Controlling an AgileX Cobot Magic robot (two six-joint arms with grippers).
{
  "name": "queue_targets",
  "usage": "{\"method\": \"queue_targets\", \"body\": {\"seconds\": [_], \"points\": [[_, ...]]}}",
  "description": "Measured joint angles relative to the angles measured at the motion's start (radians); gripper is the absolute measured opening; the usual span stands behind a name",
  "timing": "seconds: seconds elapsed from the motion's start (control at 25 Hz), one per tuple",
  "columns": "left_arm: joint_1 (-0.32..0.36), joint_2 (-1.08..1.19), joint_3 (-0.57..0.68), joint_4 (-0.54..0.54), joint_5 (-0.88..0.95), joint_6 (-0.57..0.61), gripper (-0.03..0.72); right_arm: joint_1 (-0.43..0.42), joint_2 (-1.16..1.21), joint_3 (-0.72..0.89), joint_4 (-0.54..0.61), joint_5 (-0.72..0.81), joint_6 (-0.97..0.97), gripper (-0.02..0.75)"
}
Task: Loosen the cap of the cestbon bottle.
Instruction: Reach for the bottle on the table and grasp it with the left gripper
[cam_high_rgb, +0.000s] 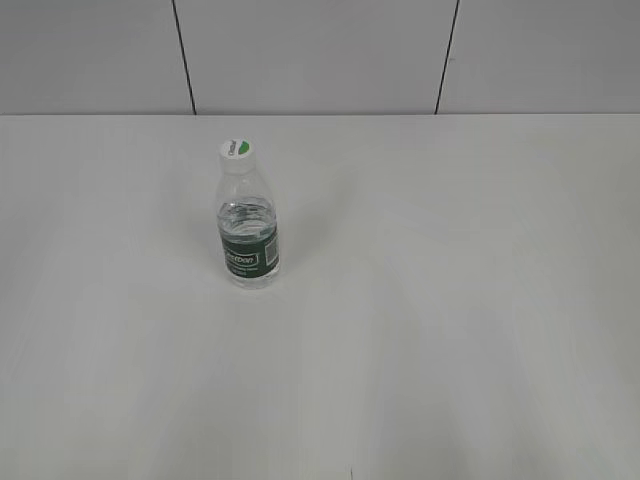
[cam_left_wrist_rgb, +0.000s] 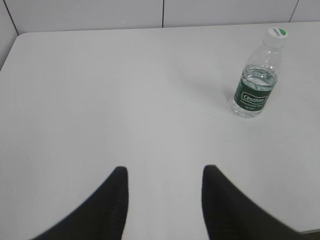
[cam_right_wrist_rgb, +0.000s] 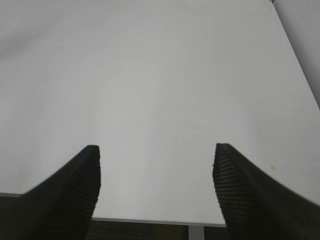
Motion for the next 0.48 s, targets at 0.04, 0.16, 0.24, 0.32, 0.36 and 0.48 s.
{"method": "queue_targets", "body": {"seconds": [0.04,0.16,0.24,0.32,0.36,0.48], "points": [[0.000,0.000,0.000,0.000,0.000,0.000,0.312,0.000,0.000,0.000,0.000,0.000,0.000,0.536],[0.000,0.000,0.000,0.000,0.000,0.000,0.312,0.000,0.000,0.000,0.000,0.000,0.000,0.536],[0.000,0.000,0.000,0.000,0.000,0.000,0.312,0.000,0.000,0.000,0.000,0.000,0.000,0.536],[0.000,0.000,0.000,0.000,0.000,0.000,0.312,0.000,0.000,0.000,0.000,0.000,0.000,0.536],[0.000,0.000,0.000,0.000,0.000,0.000,0.312,0.000,0.000,0.000,0.000,0.000,0.000,0.536],[0.000,0.000,0.000,-0.001,0.000,0.000,0.312,0.000,0.000,0.000,0.000,0.000,0.000,0.536]]}}
